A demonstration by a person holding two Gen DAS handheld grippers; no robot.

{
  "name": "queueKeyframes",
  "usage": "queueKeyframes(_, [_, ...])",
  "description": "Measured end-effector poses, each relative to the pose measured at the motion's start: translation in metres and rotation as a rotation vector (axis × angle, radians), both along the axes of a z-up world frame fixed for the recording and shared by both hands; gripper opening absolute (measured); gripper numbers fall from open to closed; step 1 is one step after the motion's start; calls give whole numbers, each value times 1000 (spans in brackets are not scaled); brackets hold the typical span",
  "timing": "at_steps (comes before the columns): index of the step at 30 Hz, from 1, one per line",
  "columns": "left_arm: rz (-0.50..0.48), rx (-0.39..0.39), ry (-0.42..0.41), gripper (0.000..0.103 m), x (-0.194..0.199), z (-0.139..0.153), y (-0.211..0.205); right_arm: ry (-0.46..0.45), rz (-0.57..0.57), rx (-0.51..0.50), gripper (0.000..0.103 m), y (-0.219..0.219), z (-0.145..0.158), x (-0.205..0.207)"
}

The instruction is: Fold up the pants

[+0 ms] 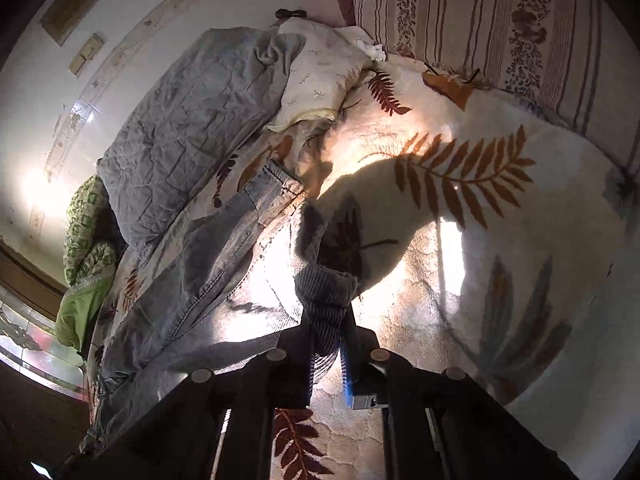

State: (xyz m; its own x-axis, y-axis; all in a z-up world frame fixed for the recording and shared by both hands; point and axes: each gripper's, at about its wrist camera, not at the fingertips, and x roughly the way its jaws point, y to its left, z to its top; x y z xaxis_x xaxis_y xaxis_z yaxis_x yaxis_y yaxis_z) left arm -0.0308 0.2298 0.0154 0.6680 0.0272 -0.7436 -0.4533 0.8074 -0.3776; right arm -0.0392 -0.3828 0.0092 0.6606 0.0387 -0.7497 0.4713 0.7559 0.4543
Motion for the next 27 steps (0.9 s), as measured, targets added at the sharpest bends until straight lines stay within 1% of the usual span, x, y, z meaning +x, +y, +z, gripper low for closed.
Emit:
queueKeyframes(1, [2,-7,36,11,1,-9,1,40,3,2,14,-3,-9,1])
queueKeyframes(2, [6,-20,86,11,5,-20,3,94,10,36,17,-8,-24,3])
queueKeyframes(3, [10,-48,135,12,7,-32,6,141,-3,80,24,-14,-40,1])
queueKeyframes(4, [25,-61,172,17,8,-39,11,193,-27,117,31,-19,-53,-2])
queueKeyframes(5, [43,-56,181,20,5,-40,13,220,-45,163,32,-26,-60,-6])
queueKeyframes(6, [63,-44,173,23,3,-36,14,194,-59,176,39,-31,-55,-9])
queueKeyframes(7, [79,-22,157,24,0,-29,14,177,-89,127,52,-34,-44,-13])
queueKeyframes(8, [81,-2,133,25,-1,-20,13,158,-123,62,56,-36,-31,-18])
queueKeyframes(9, [78,13,108,32,-2,-12,11,129,-139,29,58,-37,-21,-21])
queueKeyframes(10, [82,29,81,43,-3,-3,8,86,-128,39,59,-39,-11,-22])
queueKeyframes(11, [89,44,44,49,-4,7,5,40,-96,78,61,-39,-3,-19])
queueKeyframes(12, [81,53,-4,59,-5,16,1,11,-53,116,64,-36,1,-14])
queueKeyframes(13, [59,78,-41,64,-6,24,-6,-6,-2,143,64,-31,3,-7])
queueKeyframes(15, [28,148,-58,66,-3,33,-21,-31,87,176,64,-19,1,8])
queueKeyframes(16, [16,166,-55,66,-2,33,-26,-14,113,190,65,-11,-7,17])
queueKeyframes(17, [6,167,-38,68,1,30,-28,33,126,200,65,-6,-20,24])
queueKeyframes(18, [-8,152,-5,73,5,22,-29,115,126,203,66,-2,-39,29])
queueKeyframes(19, [-32,123,45,77,12,10,-28,192,103,217,65,-2,-58,32])
queueKeyframes(20, [-60,98,115,77,19,-7,-28,158,78,238,65,-4,-63,28])
queueKeyframes(21, [-82,83,202,77,26,-26,-27,142,63,243,65,-4,-57,26])
queueKeyframes(22, [-97,75,284,77,32,-45,-27,152,61,243,65,-4,-51,28])
queueKeyframes(23, [-92,71,325,76,34,-55,-24,147,56,232,65,-3,-44,29])
queueKeyframes(25, [-56,86,281,76,29,-48,-22,111,73,212,65,0,-29,35])
queueKeyframes(27, [-42,84,211,76,26,-32,-25,71,108,209,65,3,-16,45])
